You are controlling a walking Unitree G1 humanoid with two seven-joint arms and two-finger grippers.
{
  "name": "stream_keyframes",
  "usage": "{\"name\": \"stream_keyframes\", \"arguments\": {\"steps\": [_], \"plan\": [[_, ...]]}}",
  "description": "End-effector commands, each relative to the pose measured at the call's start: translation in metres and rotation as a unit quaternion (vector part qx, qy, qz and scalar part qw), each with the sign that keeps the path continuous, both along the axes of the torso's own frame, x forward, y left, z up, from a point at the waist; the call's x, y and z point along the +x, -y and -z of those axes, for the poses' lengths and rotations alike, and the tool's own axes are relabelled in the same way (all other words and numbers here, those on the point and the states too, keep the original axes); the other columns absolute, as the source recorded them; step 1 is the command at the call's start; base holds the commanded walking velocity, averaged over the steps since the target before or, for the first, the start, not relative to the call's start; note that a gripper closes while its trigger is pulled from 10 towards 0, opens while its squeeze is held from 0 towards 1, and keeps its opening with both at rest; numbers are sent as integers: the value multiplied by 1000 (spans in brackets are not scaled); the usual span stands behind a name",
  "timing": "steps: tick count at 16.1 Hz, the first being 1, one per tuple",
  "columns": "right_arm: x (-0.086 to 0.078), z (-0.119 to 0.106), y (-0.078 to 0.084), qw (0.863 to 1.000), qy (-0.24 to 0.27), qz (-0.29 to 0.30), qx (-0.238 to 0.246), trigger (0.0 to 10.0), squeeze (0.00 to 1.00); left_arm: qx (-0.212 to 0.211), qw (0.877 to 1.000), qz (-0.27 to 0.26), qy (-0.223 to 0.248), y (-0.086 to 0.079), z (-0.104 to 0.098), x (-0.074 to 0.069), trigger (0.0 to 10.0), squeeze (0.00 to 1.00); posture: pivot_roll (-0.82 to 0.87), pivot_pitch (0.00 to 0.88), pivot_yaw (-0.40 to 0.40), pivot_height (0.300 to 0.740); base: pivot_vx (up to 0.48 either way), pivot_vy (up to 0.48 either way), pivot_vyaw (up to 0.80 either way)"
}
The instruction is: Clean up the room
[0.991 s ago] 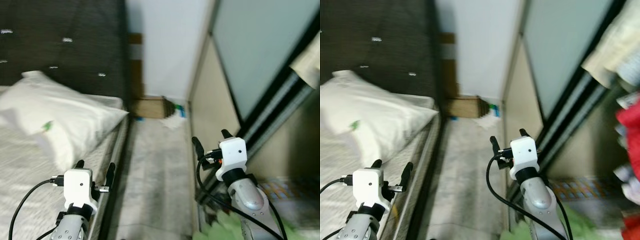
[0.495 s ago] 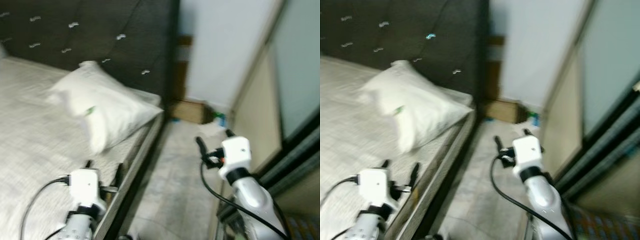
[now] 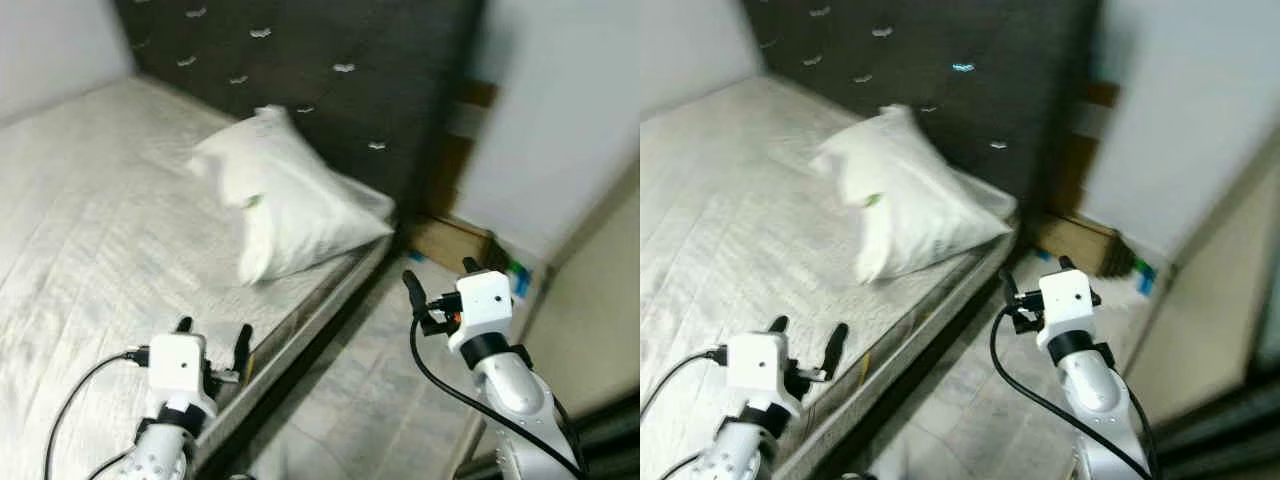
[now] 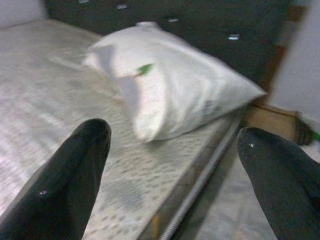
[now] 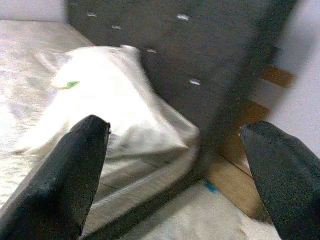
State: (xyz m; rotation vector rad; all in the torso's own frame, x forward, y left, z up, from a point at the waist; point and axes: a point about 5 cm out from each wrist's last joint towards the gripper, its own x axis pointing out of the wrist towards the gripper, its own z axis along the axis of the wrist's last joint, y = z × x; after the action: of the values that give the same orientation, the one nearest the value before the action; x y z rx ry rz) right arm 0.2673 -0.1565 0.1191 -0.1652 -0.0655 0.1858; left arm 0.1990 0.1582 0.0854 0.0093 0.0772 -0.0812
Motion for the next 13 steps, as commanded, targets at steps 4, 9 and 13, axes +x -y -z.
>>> {"name": "stream_keyframes", "arguments": {"steps": [4, 9, 13], "plan": [[0, -2, -4, 1000, 3, -11, 0, 10000, 0, 6, 1000, -9, 0, -3, -2, 0, 10000, 0, -37, 135, -85, 740, 0, 0, 800], [1, -2, -4, 1000, 2, -10, 1, 10000, 0, 12, 1000, -27, 4, -7, -3, 0, 10000, 0, -36, 134, -86, 740, 0, 0, 800], [2, -1, -8, 1000, 2, -18, 2, 10000, 0, 13, 999, -29, 3, -7, -3, 2, 10000, 0, -31, 127, -84, 740, 0, 0, 800]]}}
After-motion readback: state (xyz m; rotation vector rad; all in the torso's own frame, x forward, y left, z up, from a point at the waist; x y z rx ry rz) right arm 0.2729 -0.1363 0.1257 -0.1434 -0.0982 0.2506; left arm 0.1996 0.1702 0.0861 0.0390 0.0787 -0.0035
